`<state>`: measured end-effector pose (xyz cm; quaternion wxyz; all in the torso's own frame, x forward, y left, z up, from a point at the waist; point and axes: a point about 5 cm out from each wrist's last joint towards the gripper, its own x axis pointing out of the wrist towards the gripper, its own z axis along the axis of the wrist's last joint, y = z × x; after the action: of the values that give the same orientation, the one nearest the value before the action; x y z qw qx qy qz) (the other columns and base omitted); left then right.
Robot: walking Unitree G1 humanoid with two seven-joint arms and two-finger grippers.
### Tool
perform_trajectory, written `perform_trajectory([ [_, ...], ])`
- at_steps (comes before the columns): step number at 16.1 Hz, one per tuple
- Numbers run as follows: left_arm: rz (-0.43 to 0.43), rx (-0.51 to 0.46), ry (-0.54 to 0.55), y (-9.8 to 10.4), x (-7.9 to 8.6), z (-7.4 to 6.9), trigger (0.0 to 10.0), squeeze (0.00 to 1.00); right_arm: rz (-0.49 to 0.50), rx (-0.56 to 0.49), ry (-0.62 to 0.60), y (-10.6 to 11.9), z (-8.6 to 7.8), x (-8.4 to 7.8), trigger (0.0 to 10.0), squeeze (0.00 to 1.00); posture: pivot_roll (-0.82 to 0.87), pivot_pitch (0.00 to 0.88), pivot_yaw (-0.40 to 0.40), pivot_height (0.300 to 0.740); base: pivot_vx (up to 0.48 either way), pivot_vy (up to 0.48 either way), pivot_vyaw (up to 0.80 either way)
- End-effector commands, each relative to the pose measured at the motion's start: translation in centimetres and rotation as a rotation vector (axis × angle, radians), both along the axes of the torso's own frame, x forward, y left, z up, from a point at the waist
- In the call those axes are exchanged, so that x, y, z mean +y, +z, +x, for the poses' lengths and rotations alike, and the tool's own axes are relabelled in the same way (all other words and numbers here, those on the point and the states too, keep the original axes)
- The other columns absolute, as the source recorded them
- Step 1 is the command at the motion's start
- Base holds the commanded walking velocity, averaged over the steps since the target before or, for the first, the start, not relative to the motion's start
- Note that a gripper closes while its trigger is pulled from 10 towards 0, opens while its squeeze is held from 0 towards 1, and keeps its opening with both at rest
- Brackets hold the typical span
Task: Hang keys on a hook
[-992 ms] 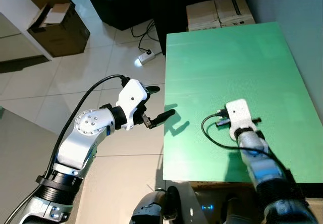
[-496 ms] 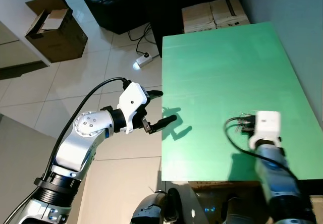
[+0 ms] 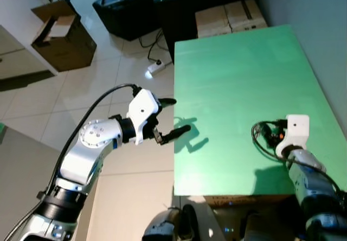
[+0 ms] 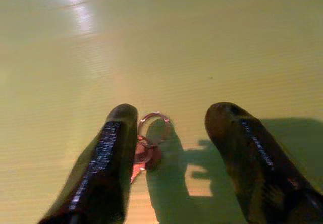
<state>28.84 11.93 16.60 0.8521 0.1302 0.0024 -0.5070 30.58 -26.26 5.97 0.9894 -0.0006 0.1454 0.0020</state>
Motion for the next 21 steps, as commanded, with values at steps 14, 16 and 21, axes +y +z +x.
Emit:
perform_trajectory([
  [14,0.018,0.008,-0.011,-0.1,0.4,-0.6,10.0,0.0,-0.005,0.157,0.205,-0.9,1.0,0.9,10.0,0.0,0.13,0.176,0.273,0.74,0.0,0.0,0.0],
  [16,0.018,0.007,-0.013,0.0,0.3,-0.5,10.0,0.0,-0.003,0.146,0.22,-0.8,1.2,1.2,10.0,0.0,0.13,0.177,0.275,0.74,0.0,0.0,0.0],
  [21,0.017,0.011,-0.023,-0.1,0.1,-0.6,10.0,0.0,0.016,0.14,0.254,-0.7,1.6,2.0,8.6,0.0,0.13,0.177,0.271,0.74,0.0,0.0,0.0],
])
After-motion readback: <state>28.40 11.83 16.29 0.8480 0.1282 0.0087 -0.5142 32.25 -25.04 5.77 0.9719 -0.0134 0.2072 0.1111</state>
